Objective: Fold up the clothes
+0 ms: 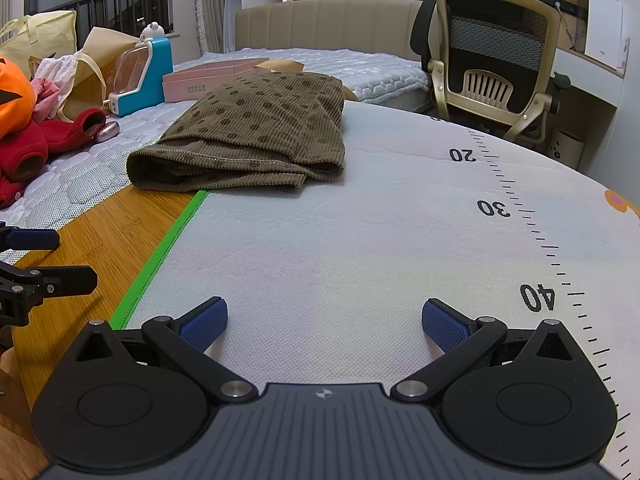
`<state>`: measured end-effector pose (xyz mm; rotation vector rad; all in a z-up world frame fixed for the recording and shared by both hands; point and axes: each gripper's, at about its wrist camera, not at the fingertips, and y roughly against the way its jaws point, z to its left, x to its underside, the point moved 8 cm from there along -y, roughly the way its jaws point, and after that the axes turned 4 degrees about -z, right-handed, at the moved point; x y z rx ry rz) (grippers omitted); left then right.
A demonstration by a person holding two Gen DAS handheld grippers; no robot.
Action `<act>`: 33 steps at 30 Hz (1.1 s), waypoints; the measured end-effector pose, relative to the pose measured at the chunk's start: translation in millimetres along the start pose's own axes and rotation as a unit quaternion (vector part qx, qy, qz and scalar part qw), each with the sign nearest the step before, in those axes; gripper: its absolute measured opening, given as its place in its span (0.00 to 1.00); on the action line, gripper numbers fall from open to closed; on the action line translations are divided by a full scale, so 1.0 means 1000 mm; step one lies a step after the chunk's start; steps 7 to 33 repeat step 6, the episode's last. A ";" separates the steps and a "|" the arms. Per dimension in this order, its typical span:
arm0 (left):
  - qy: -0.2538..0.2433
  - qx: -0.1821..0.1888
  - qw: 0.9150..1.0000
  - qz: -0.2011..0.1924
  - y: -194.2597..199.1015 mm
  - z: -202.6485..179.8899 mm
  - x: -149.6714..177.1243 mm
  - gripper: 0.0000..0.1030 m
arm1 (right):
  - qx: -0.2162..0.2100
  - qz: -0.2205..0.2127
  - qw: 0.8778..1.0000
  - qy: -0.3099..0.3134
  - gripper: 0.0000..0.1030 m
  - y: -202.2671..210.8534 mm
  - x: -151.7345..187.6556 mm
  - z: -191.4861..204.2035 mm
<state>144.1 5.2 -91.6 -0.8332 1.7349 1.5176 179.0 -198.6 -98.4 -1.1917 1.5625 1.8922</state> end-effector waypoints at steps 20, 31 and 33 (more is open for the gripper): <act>0.006 0.008 1.000 -0.005 0.001 0.002 -0.001 1.00 | 0.000 0.000 1.000 0.000 1.00 0.000 0.000 0.000; 0.006 0.008 1.000 -0.005 0.001 0.002 -0.001 1.00 | 0.000 0.000 1.000 0.000 1.00 0.000 0.000 0.000; 0.006 0.008 1.000 -0.005 0.001 0.002 -0.001 1.00 | 0.000 0.000 1.000 0.000 1.00 0.000 0.000 0.000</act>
